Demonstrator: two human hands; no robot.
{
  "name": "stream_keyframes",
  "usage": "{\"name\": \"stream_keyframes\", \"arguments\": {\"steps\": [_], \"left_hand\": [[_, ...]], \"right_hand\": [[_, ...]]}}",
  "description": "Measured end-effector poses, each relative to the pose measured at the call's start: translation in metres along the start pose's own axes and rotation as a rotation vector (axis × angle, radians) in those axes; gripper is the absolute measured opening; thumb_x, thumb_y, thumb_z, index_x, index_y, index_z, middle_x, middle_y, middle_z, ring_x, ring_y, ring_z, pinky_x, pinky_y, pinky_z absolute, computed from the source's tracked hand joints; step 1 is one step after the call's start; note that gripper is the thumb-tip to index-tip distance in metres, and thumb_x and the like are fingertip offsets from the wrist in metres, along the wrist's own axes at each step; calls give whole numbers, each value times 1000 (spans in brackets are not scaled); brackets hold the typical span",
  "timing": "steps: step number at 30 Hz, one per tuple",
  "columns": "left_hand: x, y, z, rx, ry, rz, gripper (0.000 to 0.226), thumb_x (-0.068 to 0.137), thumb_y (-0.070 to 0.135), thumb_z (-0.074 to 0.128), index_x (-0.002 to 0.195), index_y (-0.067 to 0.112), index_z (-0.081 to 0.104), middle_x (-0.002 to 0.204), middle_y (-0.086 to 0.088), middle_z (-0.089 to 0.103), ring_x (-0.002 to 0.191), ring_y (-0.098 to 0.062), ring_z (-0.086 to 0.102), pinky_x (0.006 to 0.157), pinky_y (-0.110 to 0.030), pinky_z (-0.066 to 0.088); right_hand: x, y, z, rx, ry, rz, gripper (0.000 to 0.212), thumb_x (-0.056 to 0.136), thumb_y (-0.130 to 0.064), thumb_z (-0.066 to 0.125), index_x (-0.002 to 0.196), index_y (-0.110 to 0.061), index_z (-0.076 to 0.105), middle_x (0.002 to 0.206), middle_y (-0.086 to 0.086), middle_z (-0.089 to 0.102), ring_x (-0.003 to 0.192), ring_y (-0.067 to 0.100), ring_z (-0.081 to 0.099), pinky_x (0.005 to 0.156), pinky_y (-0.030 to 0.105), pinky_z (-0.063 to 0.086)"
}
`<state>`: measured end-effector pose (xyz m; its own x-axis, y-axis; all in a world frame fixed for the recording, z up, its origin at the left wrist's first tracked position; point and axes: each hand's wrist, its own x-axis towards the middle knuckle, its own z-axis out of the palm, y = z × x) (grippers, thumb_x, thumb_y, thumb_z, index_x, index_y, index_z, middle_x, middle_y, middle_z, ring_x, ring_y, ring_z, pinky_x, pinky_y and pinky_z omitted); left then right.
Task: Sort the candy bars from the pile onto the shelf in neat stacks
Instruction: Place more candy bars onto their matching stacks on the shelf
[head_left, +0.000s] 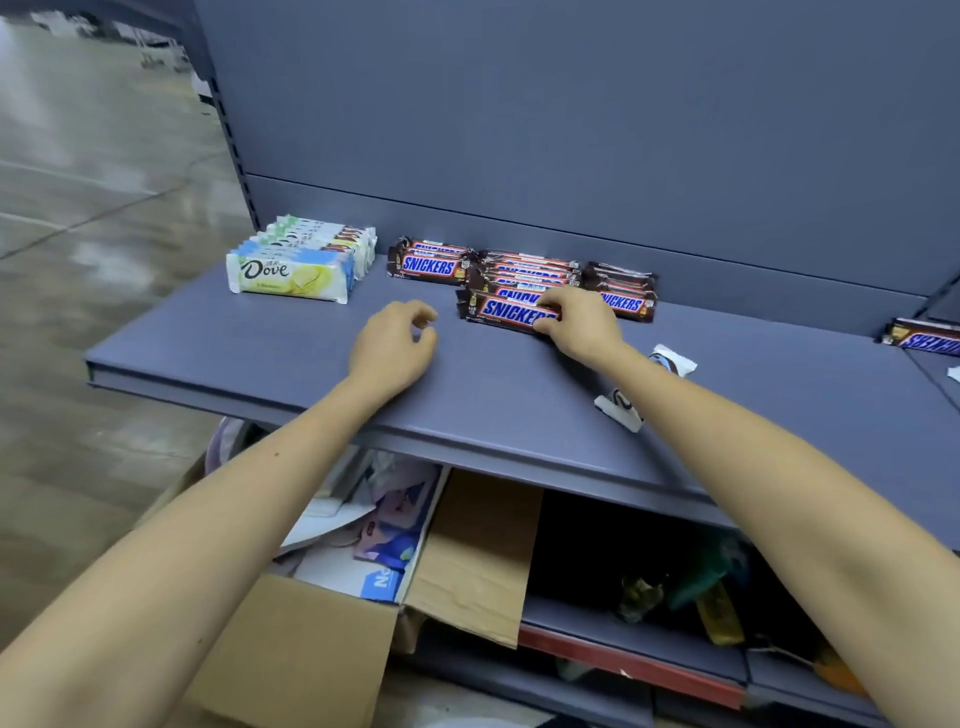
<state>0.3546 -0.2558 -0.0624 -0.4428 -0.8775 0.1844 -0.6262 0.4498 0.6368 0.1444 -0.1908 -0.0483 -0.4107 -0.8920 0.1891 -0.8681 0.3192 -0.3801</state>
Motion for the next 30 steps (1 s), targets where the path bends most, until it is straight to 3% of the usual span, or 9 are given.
{"name": "stream_keyframes", "arguments": {"steps": [7, 14, 21, 27, 30], "left_hand": [[3, -10, 10, 333, -109, 249, 26, 91, 22, 46, 111, 19, 63, 118, -4, 60, 109, -30, 49, 86, -38, 45], [19, 6, -1, 474, -248, 309, 27, 92, 23, 43, 109, 14, 63, 118, -8, 61, 111, -30, 53, 83, -36, 46], [18, 14, 1, 548, -269, 329, 28, 92, 29, 47, 106, 10, 63, 116, -12, 61, 109, -32, 55, 83, -35, 46], [13, 29, 3, 795, -186, 353, 30, 94, 29, 42, 111, 10, 59, 119, -11, 59, 118, -30, 46, 95, -38, 33], [6, 50, 19, 706, -192, 426, 33, 93, 29, 42, 117, 10, 56, 125, -10, 55, 119, -30, 44, 95, -39, 33]], "right_hand": [[2, 6, 0, -87, 78, 85, 32, 87, -23, 61, 118, -15, 57, 121, 11, 56, 115, 29, 48, 82, 33, 41], [5, 2, 2, -88, 122, 131, 34, 85, -22, 64, 118, -11, 60, 121, 11, 52, 115, 28, 48, 86, 33, 41], [4, -5, 10, 5, 187, 160, 31, 84, -15, 64, 112, -4, 57, 119, 14, 52, 114, 29, 44, 95, 31, 37], [-18, 7, 6, 94, 233, 90, 27, 86, -5, 56, 112, -2, 61, 121, 16, 49, 116, 29, 45, 90, 14, 27], [-37, 19, -3, 81, 226, 110, 24, 84, -4, 56, 106, -5, 65, 125, 14, 48, 120, 30, 41, 95, 19, 24]]}}
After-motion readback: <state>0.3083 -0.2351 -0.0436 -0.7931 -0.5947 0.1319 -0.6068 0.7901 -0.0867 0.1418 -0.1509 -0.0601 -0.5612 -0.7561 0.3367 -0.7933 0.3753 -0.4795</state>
